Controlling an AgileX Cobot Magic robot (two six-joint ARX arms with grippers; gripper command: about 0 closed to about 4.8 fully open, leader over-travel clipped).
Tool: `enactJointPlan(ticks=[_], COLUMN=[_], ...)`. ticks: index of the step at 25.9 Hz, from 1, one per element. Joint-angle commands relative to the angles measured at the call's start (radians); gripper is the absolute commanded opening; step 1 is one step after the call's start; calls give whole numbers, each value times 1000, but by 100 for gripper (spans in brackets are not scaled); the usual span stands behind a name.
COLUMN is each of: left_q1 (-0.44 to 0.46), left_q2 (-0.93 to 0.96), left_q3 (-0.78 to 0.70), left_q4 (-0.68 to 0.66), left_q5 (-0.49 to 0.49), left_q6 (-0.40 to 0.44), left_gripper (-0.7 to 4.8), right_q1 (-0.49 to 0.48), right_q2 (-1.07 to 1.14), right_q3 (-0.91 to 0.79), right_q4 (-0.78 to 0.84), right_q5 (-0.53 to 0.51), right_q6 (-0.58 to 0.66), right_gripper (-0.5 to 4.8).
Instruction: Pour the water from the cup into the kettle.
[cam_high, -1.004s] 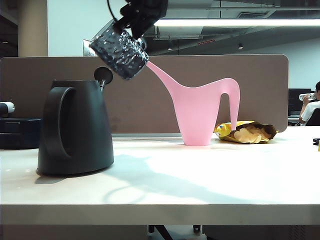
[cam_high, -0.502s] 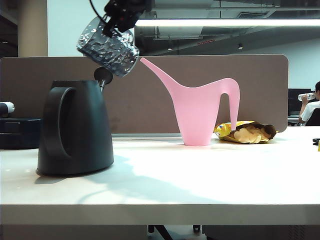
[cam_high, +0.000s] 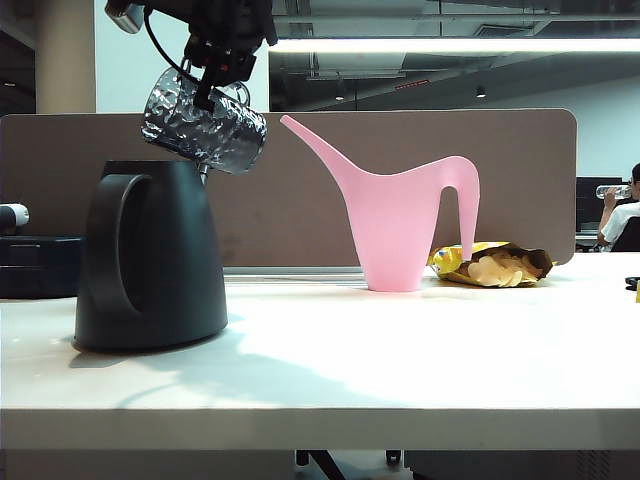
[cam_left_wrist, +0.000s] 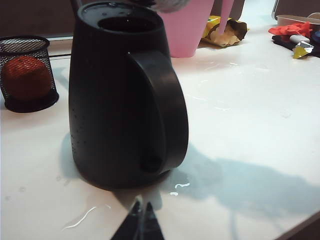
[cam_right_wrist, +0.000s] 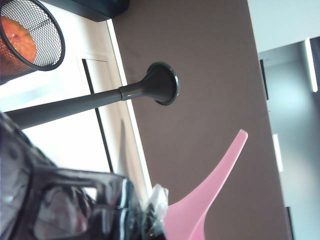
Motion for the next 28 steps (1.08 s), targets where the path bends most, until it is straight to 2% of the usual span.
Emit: enactJointPlan(ticks=[1, 20, 28], left_q1=[0, 0, -1], left_q2=[0, 0, 0], left_q3=[3, 3, 3], left_q4=[3, 3, 2], left_q5=[1, 2, 5], left_q6=[1, 0, 0], left_gripper=[-5, -5, -5], right_q1=[3, 36, 47], right_q2=[-5, 31, 40], right_q3=[6, 6, 6], right_q4=[50, 50, 55], right_q5=[10, 17, 57], right_q6=[-45, -189, -271], right_gripper=[-6, -6, -6])
